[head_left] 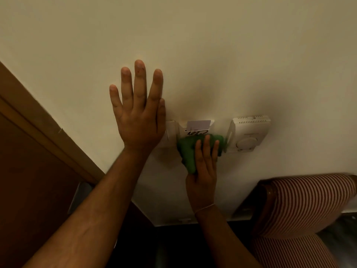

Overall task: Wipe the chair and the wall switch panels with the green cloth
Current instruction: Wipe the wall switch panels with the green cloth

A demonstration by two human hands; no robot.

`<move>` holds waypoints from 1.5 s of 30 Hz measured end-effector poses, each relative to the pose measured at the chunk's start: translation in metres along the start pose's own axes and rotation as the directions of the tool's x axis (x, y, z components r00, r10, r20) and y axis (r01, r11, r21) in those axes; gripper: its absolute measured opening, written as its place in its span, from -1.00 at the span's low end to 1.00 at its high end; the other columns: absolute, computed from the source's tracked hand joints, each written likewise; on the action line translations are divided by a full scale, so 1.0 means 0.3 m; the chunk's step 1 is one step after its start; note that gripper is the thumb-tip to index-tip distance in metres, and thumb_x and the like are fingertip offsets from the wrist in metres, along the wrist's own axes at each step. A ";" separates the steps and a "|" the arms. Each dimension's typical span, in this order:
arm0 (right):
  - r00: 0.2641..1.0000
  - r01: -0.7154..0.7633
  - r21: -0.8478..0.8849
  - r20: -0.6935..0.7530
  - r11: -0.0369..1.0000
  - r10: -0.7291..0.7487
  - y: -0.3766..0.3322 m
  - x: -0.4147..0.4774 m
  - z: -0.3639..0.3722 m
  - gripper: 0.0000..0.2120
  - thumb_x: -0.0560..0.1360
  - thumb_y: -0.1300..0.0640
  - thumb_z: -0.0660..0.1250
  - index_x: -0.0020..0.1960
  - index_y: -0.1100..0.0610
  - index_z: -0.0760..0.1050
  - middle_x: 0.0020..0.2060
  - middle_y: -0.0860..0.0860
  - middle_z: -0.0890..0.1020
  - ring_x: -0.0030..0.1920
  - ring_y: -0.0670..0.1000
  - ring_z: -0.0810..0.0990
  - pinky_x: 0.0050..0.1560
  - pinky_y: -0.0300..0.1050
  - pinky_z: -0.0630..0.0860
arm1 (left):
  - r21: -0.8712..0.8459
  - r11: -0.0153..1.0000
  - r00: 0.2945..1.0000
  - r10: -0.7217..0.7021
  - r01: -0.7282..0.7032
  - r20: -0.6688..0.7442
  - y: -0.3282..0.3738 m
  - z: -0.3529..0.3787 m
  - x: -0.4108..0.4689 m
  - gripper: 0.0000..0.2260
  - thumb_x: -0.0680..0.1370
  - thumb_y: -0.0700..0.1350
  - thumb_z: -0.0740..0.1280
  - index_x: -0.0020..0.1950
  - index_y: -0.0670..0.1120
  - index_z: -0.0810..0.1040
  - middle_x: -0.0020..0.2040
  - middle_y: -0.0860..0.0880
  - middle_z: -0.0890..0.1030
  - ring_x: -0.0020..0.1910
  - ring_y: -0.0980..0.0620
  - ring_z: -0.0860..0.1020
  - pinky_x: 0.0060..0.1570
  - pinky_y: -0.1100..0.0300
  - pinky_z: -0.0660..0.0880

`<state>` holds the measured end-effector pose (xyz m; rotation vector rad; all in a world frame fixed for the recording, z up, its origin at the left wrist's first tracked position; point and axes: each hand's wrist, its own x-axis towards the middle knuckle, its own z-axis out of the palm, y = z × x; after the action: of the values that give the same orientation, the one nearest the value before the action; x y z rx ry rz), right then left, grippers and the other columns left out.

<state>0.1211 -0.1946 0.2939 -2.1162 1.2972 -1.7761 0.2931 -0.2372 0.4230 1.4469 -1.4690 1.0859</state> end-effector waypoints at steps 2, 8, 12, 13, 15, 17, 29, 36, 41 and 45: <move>0.995 0.089 -0.008 0.033 0.996 -0.089 -0.041 0.003 0.038 -0.56 0.76 0.30 0.09 0.63 0.20 0.25 0.71 -0.07 0.11 0.74 0.14 0.02 0.75 0.04 0.02 | 0.003 1.000 1.000 0.004 -0.004 -0.002 -0.002 0.002 0.004 -0.43 0.84 0.05 0.02 0.83 0.11 -0.12 0.77 -0.13 0.04 0.81 -0.02 -0.21 0.76 -0.16 -0.18; 0.974 0.201 -0.071 0.118 0.977 -0.192 -0.046 0.011 0.052 -0.57 0.76 0.29 0.03 0.62 0.20 0.27 0.63 0.06 0.31 0.74 0.10 0.03 0.75 0.05 0.02 | 0.025 0.999 0.999 0.023 -0.023 -0.027 -0.006 0.013 0.001 -0.44 0.84 0.06 -0.02 0.84 0.09 -0.11 0.82 0.04 -0.24 0.81 -0.03 -0.22 0.76 -0.15 -0.23; 0.999 0.050 -0.075 0.007 0.996 -0.049 0.042 0.016 -0.033 -0.48 0.71 0.37 0.17 0.64 0.18 0.19 0.65 0.01 0.23 0.74 0.13 0.03 0.73 0.11 0.09 | 0.013 1.000 1.000 0.003 -0.003 -0.016 -0.008 0.016 0.004 -0.44 0.84 0.06 -0.01 0.84 0.11 -0.12 0.84 -0.06 -0.09 0.81 -0.02 -0.23 0.76 -0.16 -0.22; 1.000 0.000 -0.050 -0.019 0.999 -0.001 0.049 0.017 -0.045 -0.54 0.76 0.29 0.12 0.64 0.19 0.18 0.66 0.00 0.21 0.74 0.13 0.01 0.73 0.10 0.07 | 0.015 1.000 1.000 -0.001 0.001 -0.012 -0.008 0.016 0.002 -0.43 0.84 0.06 -0.01 0.83 0.11 -0.13 0.81 -0.09 -0.03 0.80 -0.02 -0.23 0.76 -0.16 -0.22; 0.998 -0.042 -0.007 -0.039 0.999 0.042 0.034 0.020 -0.044 -0.58 0.79 0.20 0.04 0.64 0.19 0.15 0.69 -0.06 0.12 0.74 0.11 -0.02 0.74 0.06 0.04 | 0.016 1.000 1.000 -0.001 0.001 -0.008 -0.006 0.016 0.001 -0.44 0.84 0.06 -0.01 0.83 0.11 -0.12 0.77 -0.11 0.01 0.80 -0.02 -0.24 0.76 -0.16 -0.22; 0.999 -0.032 0.018 -0.034 0.999 0.032 -0.009 0.021 -0.017 -0.53 0.76 0.26 0.10 0.64 0.17 0.13 0.71 -0.12 0.05 0.74 0.09 -0.04 0.75 0.03 0.00 | 0.018 1.000 1.000 -0.003 0.003 -0.012 -0.005 0.018 0.000 -0.43 0.84 0.05 -0.01 0.83 0.11 -0.12 0.77 -0.11 0.01 0.80 -0.02 -0.23 0.76 -0.16 -0.22; 0.999 -0.004 -0.037 -0.032 0.999 0.003 0.023 0.012 -0.027 -0.58 0.79 0.21 0.03 0.63 0.21 0.23 0.67 0.02 0.19 0.73 0.17 0.04 0.73 0.11 0.11 | 0.024 1.000 0.999 0.000 0.001 -0.034 -0.010 0.029 -0.001 -0.42 0.83 0.06 0.01 0.83 0.11 -0.12 0.80 -0.10 -0.03 0.80 -0.01 -0.23 0.76 -0.15 -0.23; 0.994 0.029 0.038 -0.106 0.999 -0.025 -0.013 0.103 -0.030 -0.29 0.61 0.52 0.19 0.68 0.09 0.18 0.70 0.00 0.14 0.73 0.22 0.07 0.74 0.14 0.07 | 0.016 1.000 0.999 0.002 -0.001 -0.035 -0.013 0.030 -0.003 -0.42 0.83 0.04 0.05 0.83 0.11 -0.10 0.77 -0.12 0.03 0.80 -0.01 -0.22 0.76 -0.17 -0.20; 0.993 0.100 -0.022 -0.058 0.995 -0.102 0.012 0.055 -0.031 -0.37 0.68 0.42 0.26 0.67 0.11 0.15 0.72 -0.08 0.06 0.73 0.16 0.02 0.71 0.20 0.13 | 0.012 1.000 1.000 -0.001 0.002 -0.031 -0.010 0.027 -0.007 -0.42 0.83 0.05 0.05 0.83 0.10 -0.09 0.76 -0.14 0.06 0.80 -0.02 -0.21 0.76 -0.19 -0.17; 0.994 0.109 -0.038 -0.007 0.993 -0.110 0.058 0.022 -0.050 -0.48 0.72 0.34 0.24 0.62 0.19 0.18 0.66 -0.01 0.18 0.73 0.13 0.03 0.69 0.21 0.17 | 0.018 1.000 0.999 0.015 -0.014 -0.043 -0.005 0.023 -0.003 -0.41 0.83 0.05 0.05 0.83 0.11 -0.11 0.76 -0.12 0.07 0.80 -0.01 -0.20 0.76 -0.18 -0.16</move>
<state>0.0990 -0.2033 0.2942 -2.2435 1.2494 -1.8176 0.2949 -0.2433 0.4200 1.4185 -1.4449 1.1355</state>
